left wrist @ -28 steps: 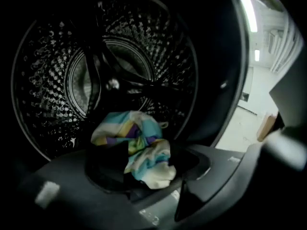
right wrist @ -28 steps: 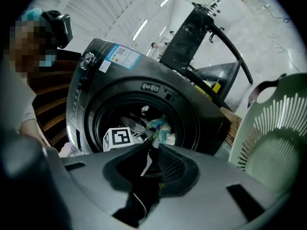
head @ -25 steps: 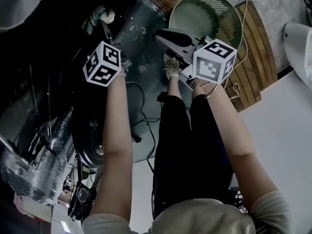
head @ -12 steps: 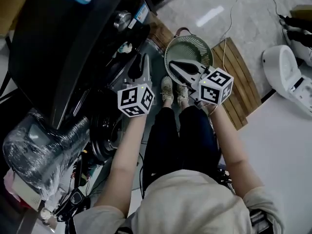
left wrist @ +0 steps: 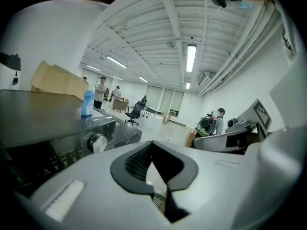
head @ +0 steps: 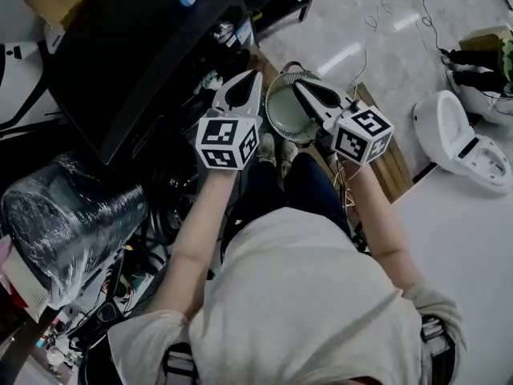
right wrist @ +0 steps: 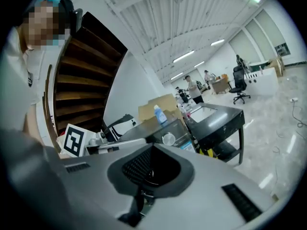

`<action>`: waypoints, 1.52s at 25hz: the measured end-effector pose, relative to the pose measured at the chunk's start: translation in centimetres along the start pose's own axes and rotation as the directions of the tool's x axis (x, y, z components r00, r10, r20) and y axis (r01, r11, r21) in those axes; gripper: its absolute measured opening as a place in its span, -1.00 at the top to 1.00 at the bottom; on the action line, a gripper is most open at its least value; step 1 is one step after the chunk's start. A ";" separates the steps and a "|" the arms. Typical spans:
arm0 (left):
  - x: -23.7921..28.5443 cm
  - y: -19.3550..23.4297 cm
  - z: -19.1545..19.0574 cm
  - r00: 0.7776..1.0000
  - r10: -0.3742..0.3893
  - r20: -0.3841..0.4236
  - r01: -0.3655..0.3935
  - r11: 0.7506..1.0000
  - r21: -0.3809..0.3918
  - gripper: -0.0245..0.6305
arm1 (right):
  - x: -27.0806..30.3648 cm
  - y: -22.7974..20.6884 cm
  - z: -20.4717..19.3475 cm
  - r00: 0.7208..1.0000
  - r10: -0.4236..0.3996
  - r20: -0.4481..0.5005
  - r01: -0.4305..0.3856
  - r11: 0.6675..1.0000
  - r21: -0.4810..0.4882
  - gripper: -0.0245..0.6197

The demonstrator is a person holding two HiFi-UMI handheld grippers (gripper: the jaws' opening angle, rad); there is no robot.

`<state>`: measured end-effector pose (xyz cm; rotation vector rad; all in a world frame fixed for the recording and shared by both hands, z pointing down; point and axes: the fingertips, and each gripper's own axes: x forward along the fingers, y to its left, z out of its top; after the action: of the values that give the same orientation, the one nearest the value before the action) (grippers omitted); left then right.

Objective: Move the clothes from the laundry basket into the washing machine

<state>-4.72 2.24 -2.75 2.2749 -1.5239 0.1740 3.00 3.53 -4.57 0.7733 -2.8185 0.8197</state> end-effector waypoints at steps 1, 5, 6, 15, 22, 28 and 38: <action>-0.4 -0.2 0.5 1.000 0.005 0.005 -0.005 1.000 -0.001 0.89 | 0.0 0.7 0.3 1.000 0.006 0.004 -0.006 1.000 -0.010 0.90; -1.5 -1.2 1.8 1.000 -0.009 -0.002 0.009 1.000 0.001 0.89 | 0.2 3.4 0.8 0.999 0.038 -0.006 -0.038 0.998 -0.054 0.90; -1.7 -1.4 1.9 1.000 -0.015 -0.004 0.015 1.000 0.008 0.89 | 0.1 3.9 0.8 0.999 0.036 -0.009 -0.036 0.997 -0.067 0.90; -3.3 -2.1 2.0 0.999 -0.047 0.011 0.048 0.996 -0.076 0.89 | -0.8 5.1 1.4 1.000 -0.001 -0.001 0.001 0.990 -0.142 0.90; -3.3 -3.7 1.0 0.997 -0.078 -0.019 0.077 0.996 -0.047 0.89 | -1.3 4.9 0.8 1.000 -0.027 -0.008 0.025 0.989 -0.145 0.90; -3.0 -4.0 1.1 0.996 -0.084 -0.024 0.083 0.996 -0.030 0.90 | -1.3 4.2 -0.1 0.998 -0.061 -0.032 0.056 0.988 -0.146 0.90; -3.1 -3.3 0.6 0.998 -0.054 -0.034 0.053 0.998 -0.036 0.90 | -1.8 2.8 0.1 0.992 -0.126 -0.029 0.121 0.982 -0.145 0.90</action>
<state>-3.01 5.76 -5.08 2.2703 -1.4355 0.1700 3.12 6.36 -6.38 0.8893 -2.7272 0.5997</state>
